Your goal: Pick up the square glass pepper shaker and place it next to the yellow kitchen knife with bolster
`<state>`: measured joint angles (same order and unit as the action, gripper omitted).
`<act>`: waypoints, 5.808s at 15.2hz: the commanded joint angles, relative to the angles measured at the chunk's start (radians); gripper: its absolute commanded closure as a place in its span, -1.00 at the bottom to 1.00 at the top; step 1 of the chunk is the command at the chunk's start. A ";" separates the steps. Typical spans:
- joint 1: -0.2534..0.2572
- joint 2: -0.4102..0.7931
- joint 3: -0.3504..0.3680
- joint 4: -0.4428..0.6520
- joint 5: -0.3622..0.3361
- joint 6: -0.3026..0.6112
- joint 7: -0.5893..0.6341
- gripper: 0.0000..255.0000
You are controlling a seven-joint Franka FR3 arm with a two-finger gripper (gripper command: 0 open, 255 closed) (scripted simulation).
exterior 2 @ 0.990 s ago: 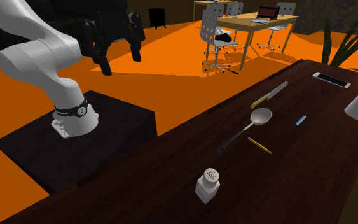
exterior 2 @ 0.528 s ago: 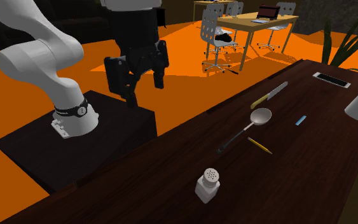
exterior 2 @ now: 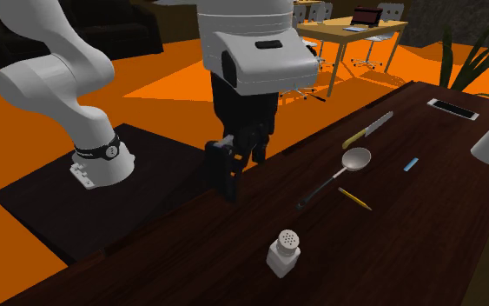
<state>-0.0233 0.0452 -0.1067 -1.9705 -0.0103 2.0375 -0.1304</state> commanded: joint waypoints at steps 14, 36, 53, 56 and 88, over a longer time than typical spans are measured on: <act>-0.022 0.334 0.000 0.235 0.033 0.078 -0.057 -1.00; -0.022 0.313 -0.001 0.260 0.030 0.033 -0.056 1.00; -0.021 0.259 -0.004 0.414 0.024 -0.175 -0.054 1.00; -0.022 0.256 -0.005 0.450 0.023 -0.214 -0.055 1.00; 0.319 0.341 0.170 0.718 -0.033 -0.406 0.457 1.00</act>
<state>0.2818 0.3718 0.0579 -1.2781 -0.0406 1.6431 0.3067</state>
